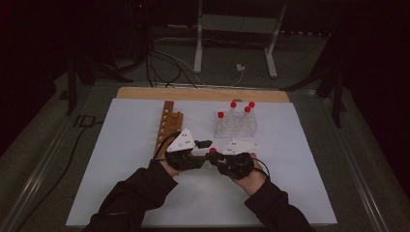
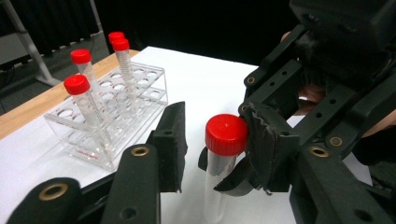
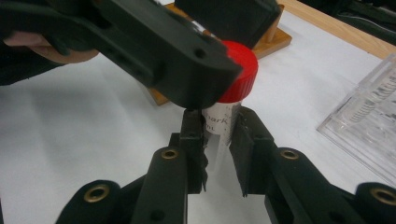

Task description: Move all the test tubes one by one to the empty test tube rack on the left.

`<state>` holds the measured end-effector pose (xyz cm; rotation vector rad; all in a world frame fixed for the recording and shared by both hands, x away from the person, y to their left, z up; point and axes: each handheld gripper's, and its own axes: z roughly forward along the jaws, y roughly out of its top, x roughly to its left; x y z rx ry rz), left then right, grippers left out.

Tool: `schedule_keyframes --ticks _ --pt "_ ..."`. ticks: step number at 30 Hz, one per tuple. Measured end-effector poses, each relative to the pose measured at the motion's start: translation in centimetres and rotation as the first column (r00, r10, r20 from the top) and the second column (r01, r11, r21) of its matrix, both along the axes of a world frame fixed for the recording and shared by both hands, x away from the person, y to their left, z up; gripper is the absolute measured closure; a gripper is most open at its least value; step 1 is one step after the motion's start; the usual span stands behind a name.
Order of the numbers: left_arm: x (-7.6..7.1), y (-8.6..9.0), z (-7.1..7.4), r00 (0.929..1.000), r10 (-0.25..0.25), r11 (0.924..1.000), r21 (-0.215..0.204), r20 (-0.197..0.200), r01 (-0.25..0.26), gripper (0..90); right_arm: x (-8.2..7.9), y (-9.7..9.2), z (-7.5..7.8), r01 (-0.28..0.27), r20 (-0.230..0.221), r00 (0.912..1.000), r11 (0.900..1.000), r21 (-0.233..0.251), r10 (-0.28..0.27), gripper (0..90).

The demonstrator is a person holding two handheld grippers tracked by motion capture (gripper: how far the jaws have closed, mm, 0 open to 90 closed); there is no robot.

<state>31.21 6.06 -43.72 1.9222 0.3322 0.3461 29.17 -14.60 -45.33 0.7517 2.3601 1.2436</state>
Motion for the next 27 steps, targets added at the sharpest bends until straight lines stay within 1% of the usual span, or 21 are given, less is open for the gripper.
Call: schedule_keyframes --ticks 5,6,11,13,18,19,21,22,24,27 --pt "0.1 -0.5 -0.2 0.9999 -0.013 0.9998 0.012 -0.001 0.013 65.8 0.0 -0.1 0.0 0.000 -0.003 1.0000 1.0000 0.001 0.000 75.1" --pt "0.1 -0.5 -0.2 0.9998 -0.021 0.9997 0.009 -0.008 0.021 69.8 0.1 -0.1 -0.1 0.003 -0.002 1.0000 1.0000 0.000 -0.003 75.0" --pt "0.1 -0.6 -0.3 0.9997 -0.023 0.9996 0.014 -0.005 0.023 71.2 0.1 -0.2 -0.1 0.004 -0.003 1.0000 1.0000 0.001 -0.004 75.0" --pt "0.0 -0.6 -0.3 0.9998 -0.021 0.9995 0.023 0.003 0.020 71.6 0.1 -0.2 -0.1 0.004 -0.004 1.0000 1.0000 0.001 -0.004 75.0" --pt "0.0 -0.6 -0.2 0.9997 -0.024 0.9993 0.029 -0.004 0.024 72.0 0.1 -0.2 -0.2 -0.001 -0.011 0.9999 1.0000 0.005 0.001 74.1" --pt "0.0 -0.6 -0.2 0.9998 -0.019 0.9994 0.028 0.000 0.019 72.0 0.1 -0.2 -0.2 -0.003 -0.019 0.9998 0.9999 0.013 0.003 73.1" --pt "0.0 -0.4 0.0 1.0000 -0.009 0.9996 0.026 0.001 0.009 72.0 0.1 -0.4 -0.2 -0.004 -0.024 0.9997 0.9996 0.030 0.005 64.5" --pt "0.0 -0.2 0.1 1.0000 -0.003 0.9998 0.022 0.003 0.003 72.1 0.1 -0.5 -0.2 -0.004 -0.026 0.9997 0.9994 0.034 0.004 61.8" --pt "0.1 0.2 0.3 1.0000 0.003 0.9999 0.017 0.001 -0.003 72.1 0.0 -0.8 -0.2 0.006 -0.019 0.9998 0.9990 0.044 -0.005 55.6" --pt "0.3 0.8 0.6 0.9997 0.023 0.9996 0.019 0.008 -0.023 72.1 -0.2 -1.3 -0.1 0.004 -0.014 0.9999 0.9981 0.061 -0.004 49.6"
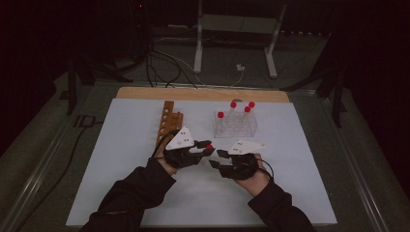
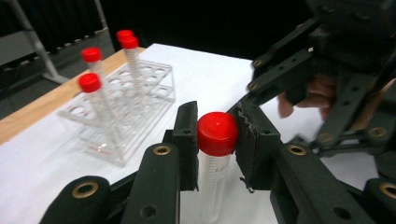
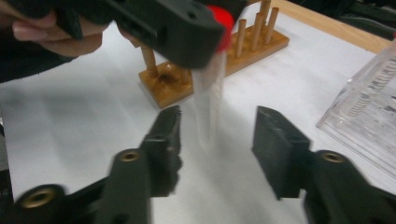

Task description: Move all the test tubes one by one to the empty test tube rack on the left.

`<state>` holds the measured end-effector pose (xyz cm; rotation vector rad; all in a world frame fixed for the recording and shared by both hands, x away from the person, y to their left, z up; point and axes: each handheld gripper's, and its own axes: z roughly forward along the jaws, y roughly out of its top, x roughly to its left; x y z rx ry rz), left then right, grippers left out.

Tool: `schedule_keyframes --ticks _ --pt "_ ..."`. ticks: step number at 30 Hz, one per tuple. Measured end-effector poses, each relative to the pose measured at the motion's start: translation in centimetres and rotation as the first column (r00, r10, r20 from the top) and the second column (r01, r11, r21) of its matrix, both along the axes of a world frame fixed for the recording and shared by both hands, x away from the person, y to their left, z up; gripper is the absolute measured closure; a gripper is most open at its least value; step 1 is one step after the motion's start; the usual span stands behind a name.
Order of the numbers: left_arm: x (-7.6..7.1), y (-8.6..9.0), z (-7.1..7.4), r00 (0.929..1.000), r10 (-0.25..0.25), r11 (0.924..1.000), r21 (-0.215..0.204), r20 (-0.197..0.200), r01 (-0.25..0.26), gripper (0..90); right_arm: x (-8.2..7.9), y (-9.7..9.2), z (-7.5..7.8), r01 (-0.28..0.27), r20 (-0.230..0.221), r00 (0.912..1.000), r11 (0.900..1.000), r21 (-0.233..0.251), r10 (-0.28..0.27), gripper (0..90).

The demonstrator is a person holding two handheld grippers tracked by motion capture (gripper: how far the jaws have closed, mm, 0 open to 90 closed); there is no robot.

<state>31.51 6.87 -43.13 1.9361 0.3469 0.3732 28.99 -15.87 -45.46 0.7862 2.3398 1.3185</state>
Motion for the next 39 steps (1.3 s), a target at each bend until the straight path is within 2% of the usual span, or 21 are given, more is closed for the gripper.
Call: schedule_keyframes --ticks 3,11,18,23,29,34,39 --pt "0.2 0.8 0.3 0.9998 0.019 0.9998 -0.007 0.002 -0.019 72.1 -0.2 -0.5 0.0 0.003 0.005 1.0000 0.9999 0.014 -0.003 43.3" --pt "1.2 2.7 1.3 0.9968 0.078 0.9969 -0.008 0.013 -0.078 72.1 -0.4 -1.4 0.2 0.043 0.023 0.9988 0.9974 0.059 -0.044 18.8" --pt "2.2 4.4 2.6 0.9912 0.130 0.9915 -0.014 0.025 -0.130 72.1 -0.3 -1.8 0.3 0.058 0.023 0.9979 0.9948 0.083 -0.060 13.4" --pt "3.3 5.4 3.3 0.9851 0.170 0.9853 -0.018 0.024 -0.170 72.1 -0.2 -2.0 0.3 0.051 0.016 0.9985 0.9943 0.094 -0.052 3.3" --pt "4.5 6.1 3.7 0.9783 0.206 0.9781 -0.035 0.023 -0.205 72.1 0.0 -2.5 0.4 0.052 0.008 0.9986 0.9916 0.119 -0.053 1.5" --pt "5.6 6.7 3.8 0.9680 0.249 0.9678 -0.041 0.026 -0.248 72.0 -0.1 -2.6 0.5 0.047 0.024 0.9985 0.9922 0.116 -0.050 0.0" --pt "6.6 7.5 4.3 0.9581 0.285 0.9569 -0.068 0.029 -0.282 72.1 -0.1 -2.5 0.5 0.045 0.026 0.9985 0.9922 0.116 -0.048 0.0"
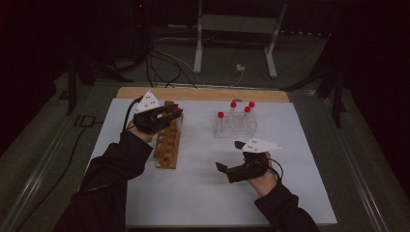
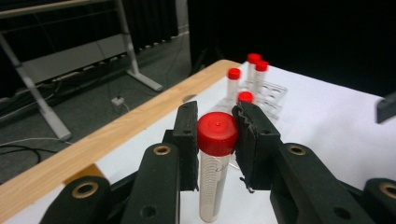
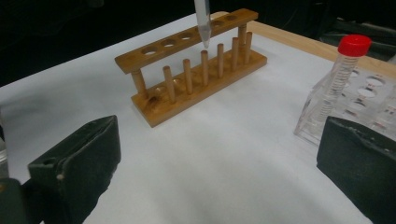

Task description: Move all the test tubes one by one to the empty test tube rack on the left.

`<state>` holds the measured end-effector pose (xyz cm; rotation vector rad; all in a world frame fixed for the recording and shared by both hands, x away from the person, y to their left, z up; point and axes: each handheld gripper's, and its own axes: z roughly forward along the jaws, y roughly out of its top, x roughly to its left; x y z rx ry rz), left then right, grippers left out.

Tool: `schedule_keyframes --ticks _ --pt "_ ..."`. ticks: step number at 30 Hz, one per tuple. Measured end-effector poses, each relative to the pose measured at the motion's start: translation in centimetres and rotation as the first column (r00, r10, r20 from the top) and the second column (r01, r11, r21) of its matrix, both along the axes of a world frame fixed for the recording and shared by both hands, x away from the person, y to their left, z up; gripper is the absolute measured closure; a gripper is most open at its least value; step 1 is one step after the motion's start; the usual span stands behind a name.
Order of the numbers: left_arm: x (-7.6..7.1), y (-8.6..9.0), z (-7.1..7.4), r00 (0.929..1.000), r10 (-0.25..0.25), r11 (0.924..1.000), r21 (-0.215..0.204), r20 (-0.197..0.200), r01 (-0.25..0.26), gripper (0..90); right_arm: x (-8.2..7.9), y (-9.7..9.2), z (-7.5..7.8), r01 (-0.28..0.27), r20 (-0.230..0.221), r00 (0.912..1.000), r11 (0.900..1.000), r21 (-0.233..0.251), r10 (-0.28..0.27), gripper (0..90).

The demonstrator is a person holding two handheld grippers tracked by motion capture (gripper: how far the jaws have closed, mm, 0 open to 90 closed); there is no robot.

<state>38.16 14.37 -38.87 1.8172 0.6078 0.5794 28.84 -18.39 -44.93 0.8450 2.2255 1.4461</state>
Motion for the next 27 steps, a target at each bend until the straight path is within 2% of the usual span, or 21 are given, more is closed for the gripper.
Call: schedule_keyframes --ticks 12,20,24,27 --pt "2.2 1.1 0.6 0.9961 0.088 0.9957 -0.031 0.004 -0.087 72.0 0.0 -0.2 0.1 0.001 0.005 1.0000 1.0000 0.002 -0.001 0.0" --pt "3.8 2.0 0.8 0.9854 0.170 0.9849 -0.037 0.010 -0.169 72.1 0.0 -0.3 0.0 -0.003 0.003 1.0000 1.0000 -0.001 0.003 0.0" --pt "4.7 2.3 1.0 0.9806 0.196 0.9794 -0.049 0.004 -0.196 72.1 0.0 -0.4 0.0 -0.003 0.005 1.0000 1.0000 -0.001 0.003 0.0" --pt "5.4 2.4 0.9 0.9759 0.218 0.9750 -0.047 0.014 -0.217 72.1 0.1 -0.4 0.0 -0.002 0.003 1.0000 1.0000 0.001 0.002 0.0"
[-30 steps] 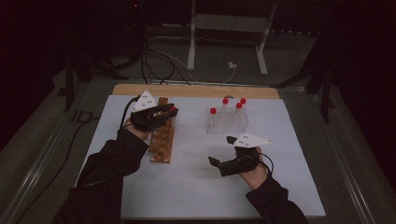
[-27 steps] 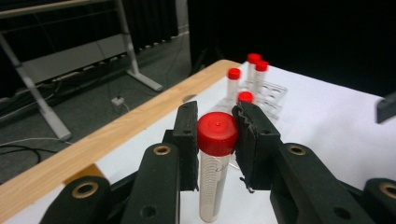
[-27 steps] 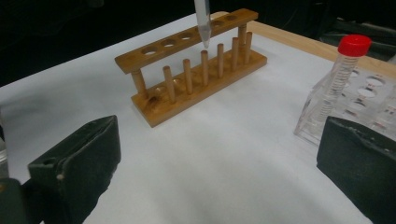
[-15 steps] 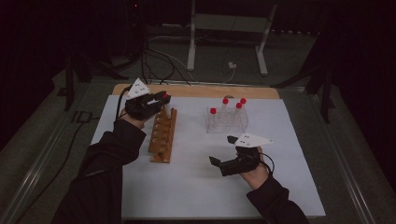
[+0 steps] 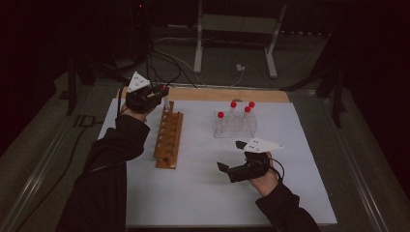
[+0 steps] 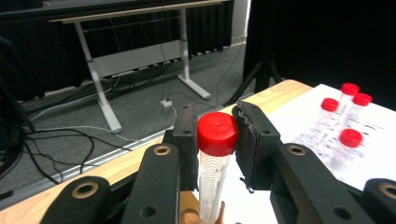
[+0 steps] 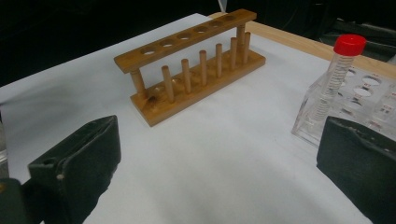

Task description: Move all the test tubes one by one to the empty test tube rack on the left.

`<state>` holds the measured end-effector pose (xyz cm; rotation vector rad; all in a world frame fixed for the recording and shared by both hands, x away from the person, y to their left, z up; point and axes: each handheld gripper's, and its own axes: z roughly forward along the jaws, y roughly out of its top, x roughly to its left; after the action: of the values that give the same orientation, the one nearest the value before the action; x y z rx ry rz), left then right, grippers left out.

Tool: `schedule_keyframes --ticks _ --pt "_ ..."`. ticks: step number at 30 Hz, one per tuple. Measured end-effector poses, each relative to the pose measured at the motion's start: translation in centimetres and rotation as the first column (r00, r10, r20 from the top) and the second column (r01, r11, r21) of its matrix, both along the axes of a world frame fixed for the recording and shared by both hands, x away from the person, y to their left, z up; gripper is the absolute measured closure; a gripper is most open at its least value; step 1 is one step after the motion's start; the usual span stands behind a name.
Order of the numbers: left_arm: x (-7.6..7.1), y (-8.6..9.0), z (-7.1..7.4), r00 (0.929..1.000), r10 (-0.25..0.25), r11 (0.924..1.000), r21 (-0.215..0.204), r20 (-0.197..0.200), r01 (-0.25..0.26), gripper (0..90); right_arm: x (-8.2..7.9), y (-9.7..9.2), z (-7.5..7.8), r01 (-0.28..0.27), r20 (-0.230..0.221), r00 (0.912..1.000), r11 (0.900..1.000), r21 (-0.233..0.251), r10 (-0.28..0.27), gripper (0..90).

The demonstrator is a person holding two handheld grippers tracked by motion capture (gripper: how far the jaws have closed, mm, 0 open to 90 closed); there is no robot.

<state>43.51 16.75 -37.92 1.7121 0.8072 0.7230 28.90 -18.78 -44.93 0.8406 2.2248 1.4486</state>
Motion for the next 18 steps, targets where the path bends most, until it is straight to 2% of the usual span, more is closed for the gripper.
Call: schedule_keyframes --ticks 5,9,14,18 --pt "1.2 0.0 -0.6 0.9990 0.044 0.9990 0.009 -0.012 -0.044 72.1 0.0 -0.1 0.0 -0.001 -0.004 1.0000 1.0000 0.006 0.001 0.0" --pt "1.9 0.0 -1.3 0.9980 0.057 0.9984 -0.005 -0.026 -0.057 72.0 0.0 -0.1 0.0 -0.001 -0.006 1.0000 1.0000 0.004 0.001 0.0" --pt "2.3 -0.1 -2.5 0.9966 0.064 0.9977 -0.017 -0.052 -0.065 72.1 0.1 -0.2 -0.1 -0.003 -0.005 1.0000 1.0000 0.005 0.003 0.0" --pt "2.4 -0.2 -3.4 0.9955 0.069 0.9975 -0.006 -0.065 -0.070 72.0 0.0 -0.2 -0.1 -0.002 -0.006 1.0000 1.0000 0.004 0.002 0.0"
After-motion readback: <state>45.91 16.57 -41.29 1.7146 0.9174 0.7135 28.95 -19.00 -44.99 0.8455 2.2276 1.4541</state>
